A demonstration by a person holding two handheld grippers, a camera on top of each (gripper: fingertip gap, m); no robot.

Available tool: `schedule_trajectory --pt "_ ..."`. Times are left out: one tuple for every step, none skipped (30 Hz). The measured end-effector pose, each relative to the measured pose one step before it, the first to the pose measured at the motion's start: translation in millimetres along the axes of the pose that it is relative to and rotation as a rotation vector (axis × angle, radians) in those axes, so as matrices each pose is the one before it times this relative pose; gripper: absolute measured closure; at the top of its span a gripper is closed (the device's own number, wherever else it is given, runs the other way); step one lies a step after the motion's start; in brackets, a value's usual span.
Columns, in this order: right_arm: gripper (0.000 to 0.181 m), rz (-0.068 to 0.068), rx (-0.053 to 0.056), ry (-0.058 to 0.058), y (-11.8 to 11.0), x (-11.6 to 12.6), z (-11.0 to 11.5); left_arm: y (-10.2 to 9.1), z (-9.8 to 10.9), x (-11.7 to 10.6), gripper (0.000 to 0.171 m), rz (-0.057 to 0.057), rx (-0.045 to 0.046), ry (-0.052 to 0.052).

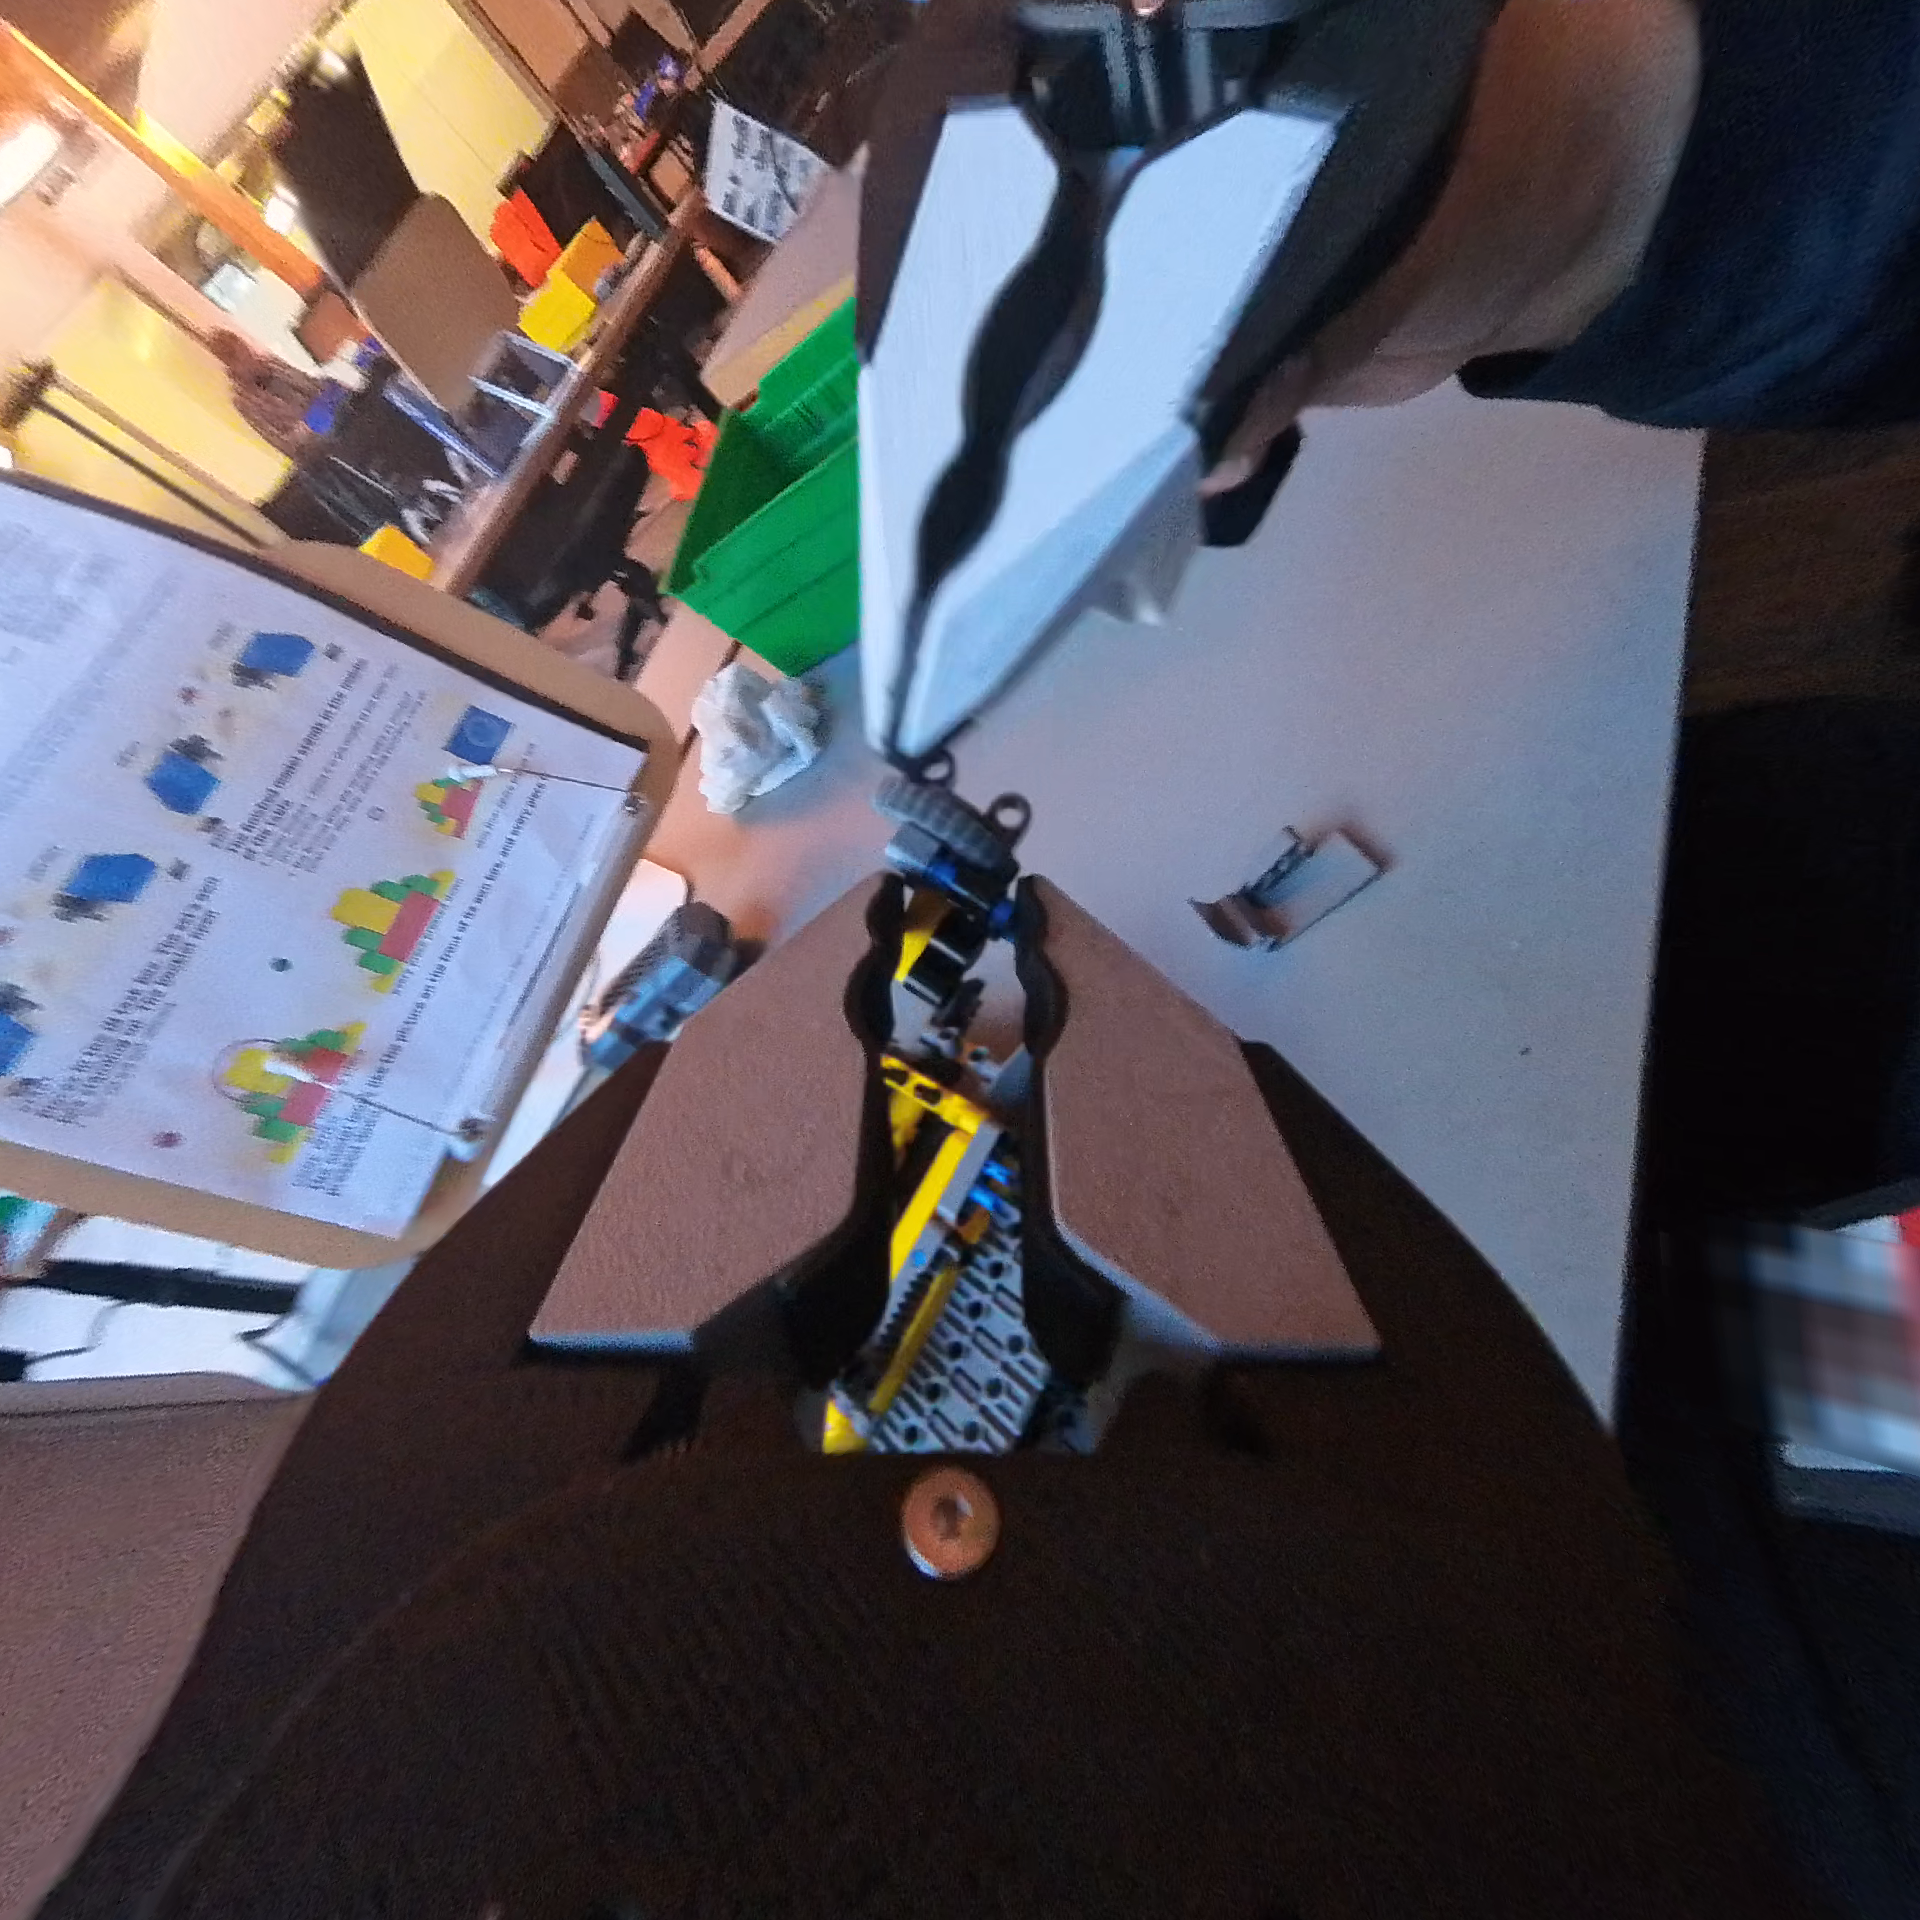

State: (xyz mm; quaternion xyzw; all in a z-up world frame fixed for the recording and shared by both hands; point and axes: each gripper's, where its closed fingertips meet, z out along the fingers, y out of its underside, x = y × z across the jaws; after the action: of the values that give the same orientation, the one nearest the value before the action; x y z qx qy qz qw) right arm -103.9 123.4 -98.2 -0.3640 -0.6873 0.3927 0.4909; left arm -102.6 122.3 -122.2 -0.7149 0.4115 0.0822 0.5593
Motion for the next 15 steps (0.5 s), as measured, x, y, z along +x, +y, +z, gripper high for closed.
schedule_trajectory --pt "0.181 -0.0209 -0.0078 0.0539 2.37 8.84 -2.67 -1.04 -1.08 0.99 0.153 -0.0279 0.01840 0.0199" --pt "0.181 0.0000 -0.0041 0.0007 1.89 2.18 -2.31 -2.93 -1.65 -0.29 0.153 -0.0234 0.02674 0.0087" --pt "0.181 0.0287 0.0151 -0.0362 -1.54 -2.72 -2.58 -1.80 -1.02 -1.99 0.153 -0.0224 0.01288 -0.0015" --pt "0.181 0.0373 0.0273 -0.0394 -3.78 -3.25 -2.45 -0.35 -0.17 -2.64 0.153 -0.0162 -0.00194 -0.0075" --pt "0.181 0.0308 0.0228 -0.0289 -3.76 -2.20 -1.77 -0.67 -0.05 -2.00 0.153 -0.0103 0.00203 -0.0076" --pt "0.181 0.0208 0.0155 -0.0174 -2.78 -1.20 -0.89 -1.56 -0.06 0.63 0.153 -0.0078 0.01031 0.0043" --pt "0.176 0.0156 0.0124 -0.0089 -2.01 -0.54 -0.07 -1.91 -0.05 2.45 0.153 -0.0082 0.01510 0.0139" --pt "0.167 0.0168 0.0084 -0.0127 -0.87 -1.40 0.60 -1.94 0.08 3.15 0.153 -0.0074 0.01354 0.0175" --pt "0.159 0.0223 0.0023 -0.0218 0.44 -2.66 1.51 -2.81 0.05 2.92 0.153 -0.0027 0.01602 0.0150" --pt "0.153 0.0286 0.0015 -0.0247 0.75 -2.74 2.11 -3.86 -0.24 1.48 0.153 -0.0017 0.02175 0.0052" --pt "0.147 0.0305 0.0107 -0.0225 -0.39 -2.31 2.10 -4.73 -0.47 1.54 0.153 -0.0064 0.02692 0.0070" --pt "0.143 0.0291 0.0272 -0.0248 -2.84 -2.90 1.68 -4.64 -0.50 1.48 0.153 -0.0114 0.02804 0.0078" --pt "0.143 0.0282 0.0372 -0.0263 -4.49 -3.06 1.04 -5.41 -0.76 1.03 0.153 -0.0149 0.03681 0.0038" --pt "0.144 0.0257 0.0346 -0.0210 -4.39 -2.09 0.42 -4.63 -0.67 0.45 0.153 -0.0158 0.03260 0.0015" --pt "0.143 0.0216 0.0294 -0.0116 -3.92 -0.46 -0.33 -2.97 -0.59 -0.94 0.153 -0.0112 0.02227 -0.0044"
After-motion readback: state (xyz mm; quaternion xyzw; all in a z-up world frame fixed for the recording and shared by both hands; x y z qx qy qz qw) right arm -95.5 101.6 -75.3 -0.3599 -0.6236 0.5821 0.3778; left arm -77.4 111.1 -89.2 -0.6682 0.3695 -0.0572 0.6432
